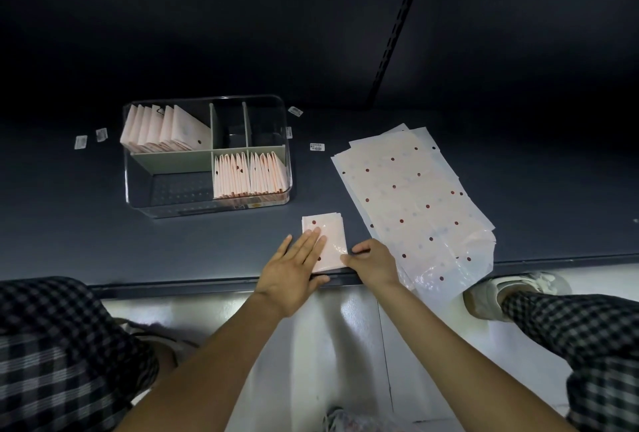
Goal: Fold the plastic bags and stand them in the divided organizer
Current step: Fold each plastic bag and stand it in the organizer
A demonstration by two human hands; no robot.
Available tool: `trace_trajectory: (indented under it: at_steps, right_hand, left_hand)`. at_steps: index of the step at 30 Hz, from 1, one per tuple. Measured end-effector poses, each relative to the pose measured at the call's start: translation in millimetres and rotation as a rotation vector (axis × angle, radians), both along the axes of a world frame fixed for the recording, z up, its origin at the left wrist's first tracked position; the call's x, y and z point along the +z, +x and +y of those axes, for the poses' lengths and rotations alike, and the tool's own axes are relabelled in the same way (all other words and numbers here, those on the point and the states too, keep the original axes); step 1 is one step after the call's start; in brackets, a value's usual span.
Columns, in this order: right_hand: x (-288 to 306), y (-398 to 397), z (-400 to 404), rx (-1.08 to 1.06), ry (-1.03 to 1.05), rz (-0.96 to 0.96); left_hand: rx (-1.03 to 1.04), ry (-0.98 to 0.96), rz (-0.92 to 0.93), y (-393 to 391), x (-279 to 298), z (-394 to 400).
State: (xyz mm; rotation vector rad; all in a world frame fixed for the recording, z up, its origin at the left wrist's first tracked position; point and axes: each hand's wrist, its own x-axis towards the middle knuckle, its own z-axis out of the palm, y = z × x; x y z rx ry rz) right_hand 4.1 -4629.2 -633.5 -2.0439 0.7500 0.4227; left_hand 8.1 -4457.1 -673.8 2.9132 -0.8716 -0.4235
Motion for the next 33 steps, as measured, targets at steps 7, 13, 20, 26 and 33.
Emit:
trace_trajectory:
  at_steps: [7,13,20,26,33]
  right_hand:
    - [24,9,-6,-0.205,0.267,0.043]
    - [61,9,-7,0.906,-0.462,-0.231]
    - [98,35,23,1.112,-0.673,-0.278]
    - [151,82,50,0.668,0.159,-0.253]
    - [160,151,109,0.531,0.031,-0.377]
  left_hand:
    - [-0.013,-0.026,-0.019,9,13,-4]
    - [-0.133,-0.052,0.032,29,60,6]
    - [-0.161,-0.105,0.132,68,129,22]
    - [0.265,-0.725,0.545,104,143,83]
    - [0.578,-0.674,-0.065,142,137,134]
